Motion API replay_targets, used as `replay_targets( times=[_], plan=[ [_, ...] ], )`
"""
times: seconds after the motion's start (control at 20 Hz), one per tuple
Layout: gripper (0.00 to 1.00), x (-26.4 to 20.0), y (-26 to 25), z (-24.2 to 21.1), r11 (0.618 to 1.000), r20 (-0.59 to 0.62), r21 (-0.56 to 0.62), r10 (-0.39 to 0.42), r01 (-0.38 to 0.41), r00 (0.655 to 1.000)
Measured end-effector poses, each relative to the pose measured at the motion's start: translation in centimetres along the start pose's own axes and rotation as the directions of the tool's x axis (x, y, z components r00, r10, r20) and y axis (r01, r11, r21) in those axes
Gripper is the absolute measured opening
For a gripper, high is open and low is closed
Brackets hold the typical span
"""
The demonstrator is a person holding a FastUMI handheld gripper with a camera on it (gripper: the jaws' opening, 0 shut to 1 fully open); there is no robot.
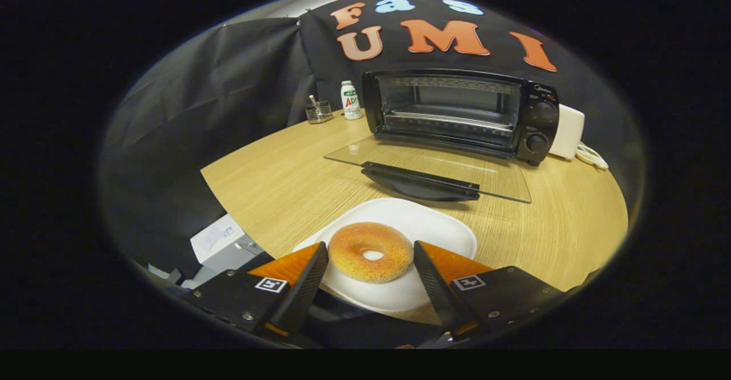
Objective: Open the toaster oven, put the food inside, and close the toaster oven door.
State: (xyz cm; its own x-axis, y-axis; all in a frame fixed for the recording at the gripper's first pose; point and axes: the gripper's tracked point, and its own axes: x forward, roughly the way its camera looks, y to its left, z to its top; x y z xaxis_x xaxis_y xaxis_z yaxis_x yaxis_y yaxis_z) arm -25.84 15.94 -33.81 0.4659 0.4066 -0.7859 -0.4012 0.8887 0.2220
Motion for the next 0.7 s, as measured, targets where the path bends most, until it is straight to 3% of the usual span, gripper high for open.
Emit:
replay_targets(
  times=[0.35, 0.7],
  plan=[
    [0.67, -0.3, -0.5, 0.9, 0.998, 0.013, 0.062, 0.0, -0.001, 1.0],
    [0.66, -0.4, -0.6, 6.1, 0.97, 0.154, 0.228, 0.046, -0.08, 0.987]
  ],
)
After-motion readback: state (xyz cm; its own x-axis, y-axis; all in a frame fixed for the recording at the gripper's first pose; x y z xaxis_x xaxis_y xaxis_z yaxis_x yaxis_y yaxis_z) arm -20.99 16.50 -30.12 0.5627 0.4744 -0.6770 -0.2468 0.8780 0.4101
